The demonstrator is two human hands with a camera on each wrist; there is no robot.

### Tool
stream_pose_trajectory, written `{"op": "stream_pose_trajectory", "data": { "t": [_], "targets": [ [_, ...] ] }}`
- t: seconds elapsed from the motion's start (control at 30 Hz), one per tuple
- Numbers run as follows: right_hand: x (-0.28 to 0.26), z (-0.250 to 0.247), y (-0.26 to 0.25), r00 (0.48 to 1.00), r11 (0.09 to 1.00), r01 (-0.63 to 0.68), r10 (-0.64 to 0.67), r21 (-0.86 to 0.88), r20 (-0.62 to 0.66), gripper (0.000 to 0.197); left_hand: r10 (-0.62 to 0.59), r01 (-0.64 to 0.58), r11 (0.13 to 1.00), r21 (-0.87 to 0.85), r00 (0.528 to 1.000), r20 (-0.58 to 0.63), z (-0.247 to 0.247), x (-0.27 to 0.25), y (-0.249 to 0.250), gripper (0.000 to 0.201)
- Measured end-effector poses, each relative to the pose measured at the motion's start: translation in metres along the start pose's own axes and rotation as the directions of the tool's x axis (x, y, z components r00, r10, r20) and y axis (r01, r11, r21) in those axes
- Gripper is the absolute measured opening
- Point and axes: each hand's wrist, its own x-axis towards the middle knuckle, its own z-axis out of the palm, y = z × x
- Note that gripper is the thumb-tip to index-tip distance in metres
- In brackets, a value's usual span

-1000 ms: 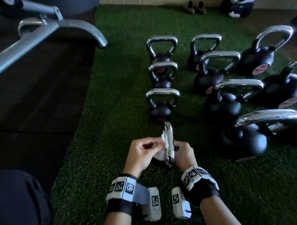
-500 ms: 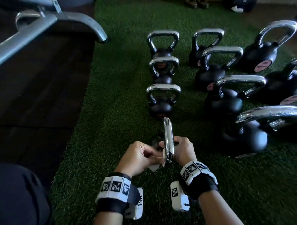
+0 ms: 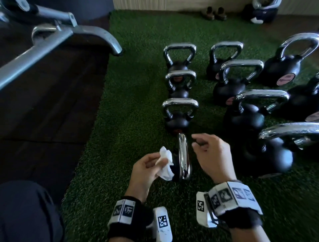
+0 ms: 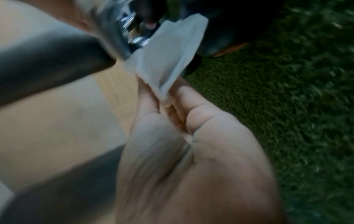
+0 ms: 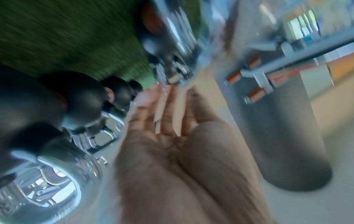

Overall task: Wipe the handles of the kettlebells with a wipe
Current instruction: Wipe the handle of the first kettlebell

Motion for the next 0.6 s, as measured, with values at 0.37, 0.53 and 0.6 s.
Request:
{"op": "stream_pose_trajectory", "data": {
  "t": [0.37, 0.53, 0.6],
  "targets": [
    [-0.014, -0.001, -0.034, 0.93, 0.91, 0.288, -0.34, 0.3, 0.139, 0.045, 0.047, 0.011, 0.974, -0.227, 0.968, 0.246, 0.018, -0.008, 0.041, 0.041],
    [-0.008, 0.0, -0.027, 0.958, 0.943, 0.239, -0.268, 0.231, 0.103, 0.03, -0.015, 0.043, 0.988, -0.151, 0.984, 0.176, 0.022, -0.007, 0.04, 0.05],
    [-0.005, -0.005, -0.02, 0.975, 0.961, 0.188, -0.207, 0.202, 0.078, 0.028, 0.032, -0.029, 0.999, -0.019, 0.984, 0.174, 0.02, 0.0, 0.031, 0.044]
  ]
}}
